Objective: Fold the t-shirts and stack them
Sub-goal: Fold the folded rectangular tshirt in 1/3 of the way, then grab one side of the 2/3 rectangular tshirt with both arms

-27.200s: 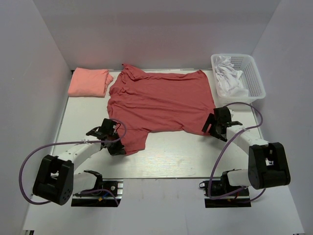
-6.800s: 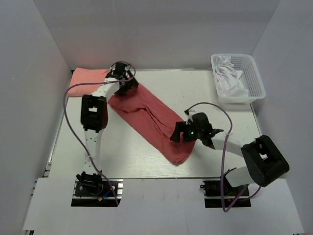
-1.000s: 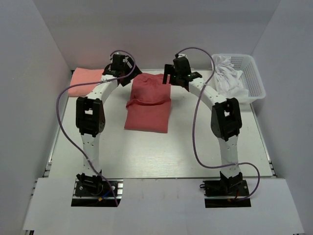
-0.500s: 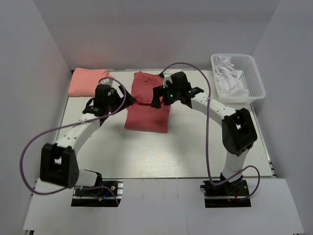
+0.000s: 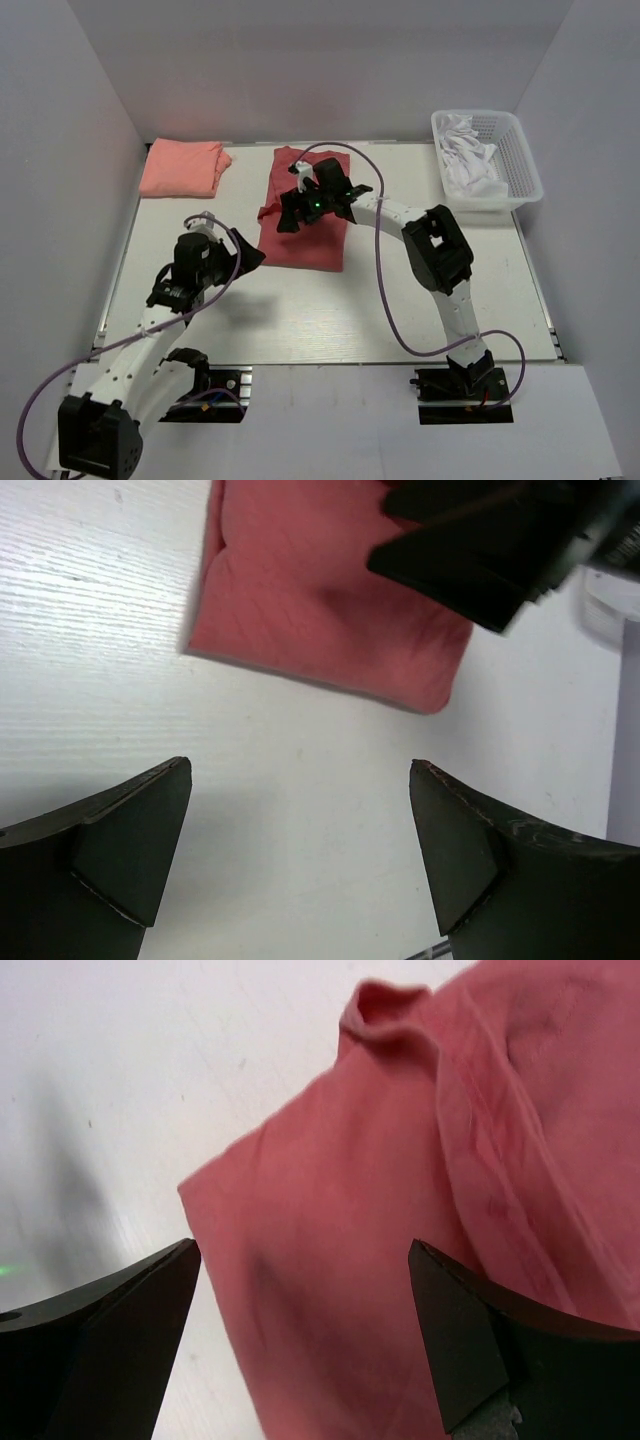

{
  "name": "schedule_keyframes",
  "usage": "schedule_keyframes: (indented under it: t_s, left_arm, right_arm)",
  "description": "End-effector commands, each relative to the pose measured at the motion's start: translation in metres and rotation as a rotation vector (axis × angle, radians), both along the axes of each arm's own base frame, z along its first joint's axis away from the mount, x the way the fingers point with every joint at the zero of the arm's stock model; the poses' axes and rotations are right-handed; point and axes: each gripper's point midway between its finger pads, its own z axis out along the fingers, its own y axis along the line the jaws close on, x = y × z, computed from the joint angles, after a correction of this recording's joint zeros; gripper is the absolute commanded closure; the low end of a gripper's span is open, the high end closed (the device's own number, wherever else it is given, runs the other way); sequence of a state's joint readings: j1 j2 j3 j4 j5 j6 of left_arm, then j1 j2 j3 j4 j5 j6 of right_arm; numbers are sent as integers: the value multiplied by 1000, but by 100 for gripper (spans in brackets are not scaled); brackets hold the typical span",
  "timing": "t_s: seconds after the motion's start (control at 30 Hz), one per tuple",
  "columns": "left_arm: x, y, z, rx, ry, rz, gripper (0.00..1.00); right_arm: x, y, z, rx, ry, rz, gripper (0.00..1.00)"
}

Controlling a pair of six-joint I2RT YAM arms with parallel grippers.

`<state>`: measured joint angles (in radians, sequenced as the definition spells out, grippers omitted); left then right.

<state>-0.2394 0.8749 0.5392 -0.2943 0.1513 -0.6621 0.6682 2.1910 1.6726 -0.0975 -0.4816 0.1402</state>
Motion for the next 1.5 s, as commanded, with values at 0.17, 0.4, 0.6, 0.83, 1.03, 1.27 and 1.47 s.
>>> schedule_keyframes:
  t_s: [0.17,0.4,0.6,0.83,1.03,1.27,1.47]
  left_arm:
    - [-18,-6,2,-54,4,-34,0]
    - [-18,-1,2,-27,44,-8,0]
    - [-8,2,-12,-27,59,36,0]
    - [23,16,-36,41,133,137,0]
    - [54,11,-45,73,103,108,0]
    - [73,1,-64,83,129,57,2]
    - [73,-19,-90,48,167,-18,26]
  right_arm:
    - [87,17,29,142,-207,-223,10]
    - [135,-2,49,147,-238,-283,10]
    - [109,-41,100,108,-323,-337,10]
    - [46,-127,81,-13,-241,-524,10]
    - [-23,-150,31,-37,-27,-472,10]
    - [-63,-143,-16,-37,165,-393,10]
    - [-78,-135,-42,-25,262,-333,10]
